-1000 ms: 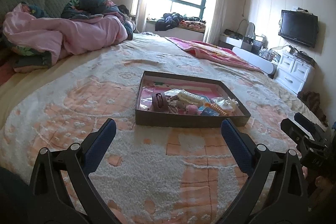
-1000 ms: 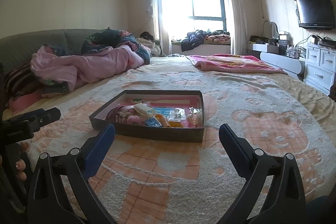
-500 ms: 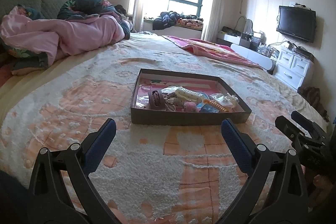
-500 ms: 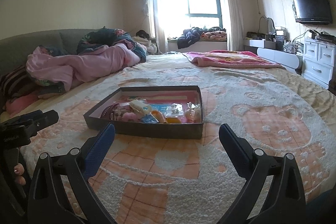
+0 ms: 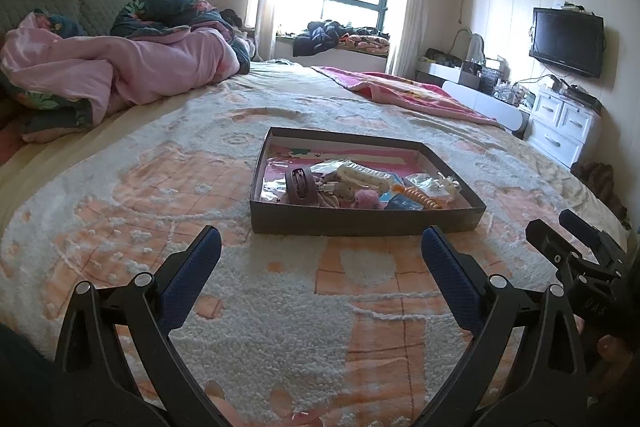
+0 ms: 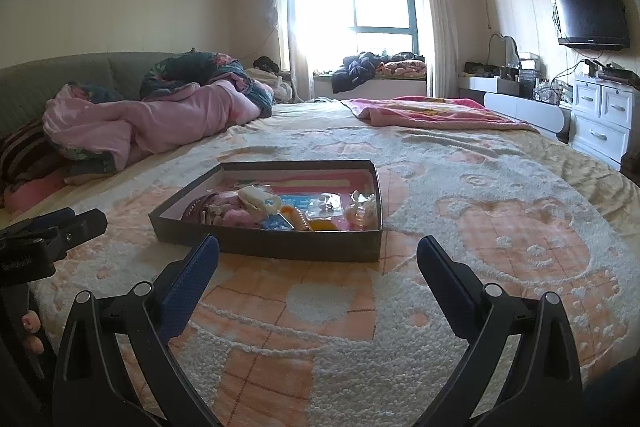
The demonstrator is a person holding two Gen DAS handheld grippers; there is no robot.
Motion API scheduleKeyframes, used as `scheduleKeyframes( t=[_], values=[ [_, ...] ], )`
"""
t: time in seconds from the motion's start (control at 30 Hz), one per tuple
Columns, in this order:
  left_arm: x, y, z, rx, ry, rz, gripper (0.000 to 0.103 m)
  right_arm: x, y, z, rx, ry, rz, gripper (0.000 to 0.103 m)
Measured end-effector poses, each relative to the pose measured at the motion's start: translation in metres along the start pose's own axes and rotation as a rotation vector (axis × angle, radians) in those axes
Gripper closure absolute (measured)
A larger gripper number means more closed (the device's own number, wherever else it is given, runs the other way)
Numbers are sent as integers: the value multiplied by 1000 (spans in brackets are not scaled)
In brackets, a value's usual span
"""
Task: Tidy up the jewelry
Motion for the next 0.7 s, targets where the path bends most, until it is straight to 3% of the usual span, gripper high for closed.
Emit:
scheduleKeyframes(
  t=[0.7],
  values=[
    [2, -2, -1, 4, 2, 1, 11, 3, -3, -2, 0, 5, -7, 7]
  ],
)
Point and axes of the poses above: each gripper's, at about its wrist camera, not at the fingertips, and x roughly the way its jaws point, z to its right, y to its top, the point moved 6 cm from there along x, roughly the way its jaws point, and after that the axes turned 10 degrees about z, right-handed, at the moved point
